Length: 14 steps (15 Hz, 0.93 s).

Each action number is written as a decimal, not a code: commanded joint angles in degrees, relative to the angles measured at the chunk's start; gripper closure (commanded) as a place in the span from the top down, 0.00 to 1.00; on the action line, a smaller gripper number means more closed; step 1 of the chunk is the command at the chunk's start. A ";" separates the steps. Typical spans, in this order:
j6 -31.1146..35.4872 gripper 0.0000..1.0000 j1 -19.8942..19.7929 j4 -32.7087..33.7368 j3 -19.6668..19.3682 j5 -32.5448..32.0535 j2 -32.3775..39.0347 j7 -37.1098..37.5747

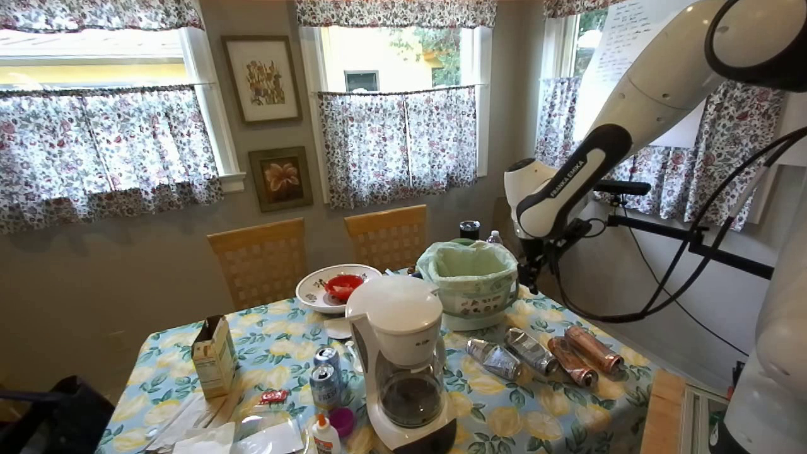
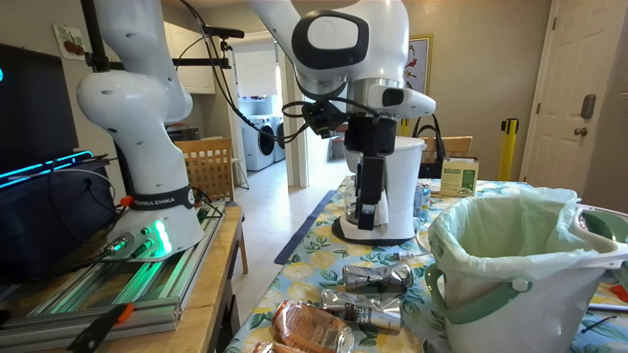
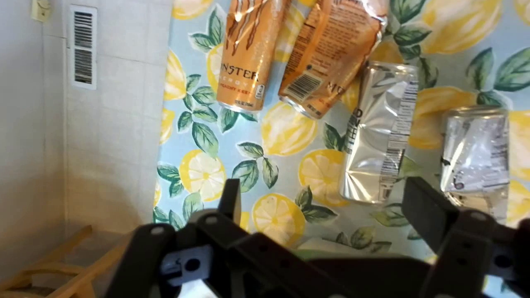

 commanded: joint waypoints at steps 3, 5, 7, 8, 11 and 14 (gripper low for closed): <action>-0.01 1.00 -0.13 0.67 0.14 9.08 -4.43 -5.27; -0.25 1.00 -0.09 0.97 0.16 10.03 -5.17 -5.73; -0.10 1.00 -0.11 1.11 0.16 10.50 -5.83 -6.16; -0.24 1.00 -0.11 1.24 0.16 10.74 -6.18 -6.32; -0.55 1.00 -0.12 1.67 0.18 10.82 -6.65 -6.38; -0.55 1.00 -0.10 1.77 0.21 11.00 -7.08 -6.34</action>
